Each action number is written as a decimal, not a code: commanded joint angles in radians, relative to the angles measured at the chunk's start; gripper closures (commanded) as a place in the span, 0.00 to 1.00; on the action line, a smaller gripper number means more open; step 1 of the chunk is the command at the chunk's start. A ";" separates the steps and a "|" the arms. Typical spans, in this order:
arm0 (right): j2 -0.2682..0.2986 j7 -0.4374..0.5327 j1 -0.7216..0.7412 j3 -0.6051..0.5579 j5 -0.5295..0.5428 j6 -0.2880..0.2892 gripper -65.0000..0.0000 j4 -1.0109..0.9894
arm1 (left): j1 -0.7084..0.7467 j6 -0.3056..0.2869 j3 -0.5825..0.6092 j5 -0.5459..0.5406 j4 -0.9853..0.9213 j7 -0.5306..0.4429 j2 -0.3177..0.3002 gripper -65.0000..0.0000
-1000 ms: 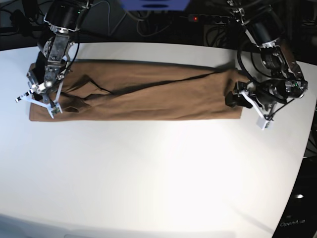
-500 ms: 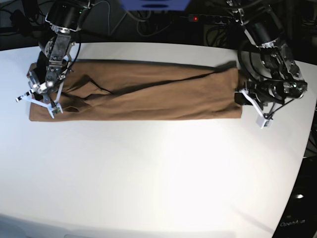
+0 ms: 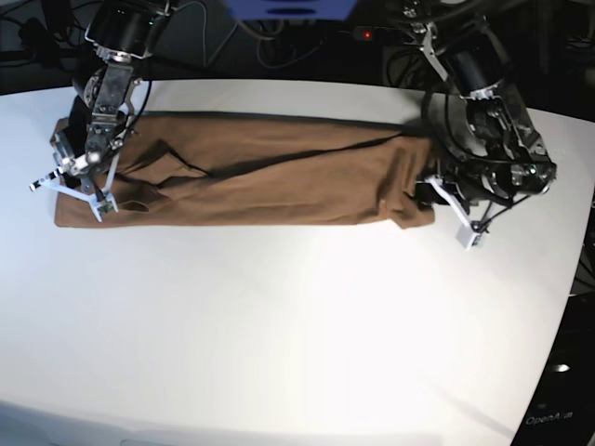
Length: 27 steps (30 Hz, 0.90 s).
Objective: Fold the T-shirt properly
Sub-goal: 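Lower the left gripper and pinch the strip's end, then lift the strip end with the left gripper and carry it toward the right gripper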
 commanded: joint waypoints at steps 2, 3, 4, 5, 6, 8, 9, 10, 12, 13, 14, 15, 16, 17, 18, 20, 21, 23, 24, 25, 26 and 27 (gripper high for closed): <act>-0.023 -0.001 -0.018 -0.003 0.087 0.076 1.00 -0.030 | 0.012 0.005 0.015 0.065 0.030 0.071 0.010 0.94; -0.023 -0.001 -0.018 -0.003 0.087 0.076 1.00 -0.030 | 0.015 0.005 0.031 0.064 0.058 0.071 0.013 0.94; -0.023 -0.001 -0.018 -0.003 0.087 0.076 1.00 -0.030 | 0.021 0.005 0.043 0.064 0.092 0.071 0.015 0.94; -0.023 -0.001 -0.018 -0.003 0.087 0.076 1.00 -0.030 | 0.040 0.005 0.054 0.065 0.133 0.071 0.016 0.94; -0.024 -0.001 -0.018 -0.003 0.087 0.076 1.00 -0.030 | 0.058 0.005 0.060 0.064 0.181 0.071 0.018 0.94; -0.024 -0.001 -0.018 -0.003 0.087 0.076 1.00 -0.030 | 0.082 0.005 0.060 0.065 0.276 0.071 0.018 0.94; -0.024 -0.001 -0.018 -0.003 0.087 0.076 1.00 -0.030 | 0.092 0.005 0.060 0.065 0.314 0.071 0.018 0.94; -0.024 -0.001 -0.018 -0.003 0.087 0.076 1.00 -0.030 | 0.099 0.005 0.060 0.065 0.347 0.071 0.016 0.94; -0.024 -0.001 -0.018 -0.003 0.087 0.076 1.00 -0.030 | 0.104 0.005 0.060 0.065 0.409 0.071 0.015 0.94; -0.024 -0.001 -0.018 -0.003 0.089 0.076 1.00 -0.030 | 0.104 0.005 0.060 0.065 0.431 0.071 0.013 0.94; -0.024 -0.001 -0.018 -0.003 0.089 0.076 1.00 -0.030 | 0.104 0.005 0.060 0.065 0.449 0.071 0.013 0.94; -0.024 -0.001 -0.018 -0.003 0.089 0.076 1.00 -0.030 | 0.104 0.005 0.060 0.065 0.463 0.071 0.012 0.94; -0.024 -0.001 -0.018 -0.003 0.089 0.076 1.00 -0.030 | 0.104 0.005 0.060 0.065 0.474 0.071 0.012 0.94; -0.024 -0.001 -0.018 -0.003 0.090 0.076 1.00 -0.030 | 0.104 0.005 0.060 0.065 0.478 0.071 0.013 0.94; -0.024 -0.001 -0.020 -0.003 0.090 0.076 1.00 -0.030 | 0.099 0.005 0.060 0.065 0.482 0.071 0.016 0.94; -0.024 -0.001 -0.020 -0.003 0.090 0.076 1.00 -0.030 | 0.095 0.005 0.063 0.059 0.483 0.071 0.019 0.94; -0.024 -0.001 -0.020 -0.003 0.090 0.076 1.00 -0.030 | 0.093 0.005 0.083 0.056 0.483 0.071 0.021 0.94; -0.024 -0.001 -0.020 -0.003 0.090 0.076 1.00 -0.030 | 0.095 0.005 0.133 0.062 0.483 0.071 0.035 0.94; -0.024 -0.001 -0.020 -0.003 0.090 0.076 1.00 -0.030 | 0.095 0.005 0.153 0.064 0.483 0.071 0.041 0.94; -0.029 -0.001 -0.020 -0.003 0.090 0.076 1.00 -0.030 | 0.095 0.005 0.175 0.064 0.483 0.071 0.049 0.94; -0.040 -0.001 -0.020 -0.005 0.087 0.076 1.00 -0.030 | 0.095 0.005 0.193 0.061 0.483 0.071 0.056 0.94; -0.044 -0.001 -0.020 -0.005 0.087 0.076 1.00 -0.030 | 0.093 0.005 0.212 0.059 0.483 0.071 0.062 0.94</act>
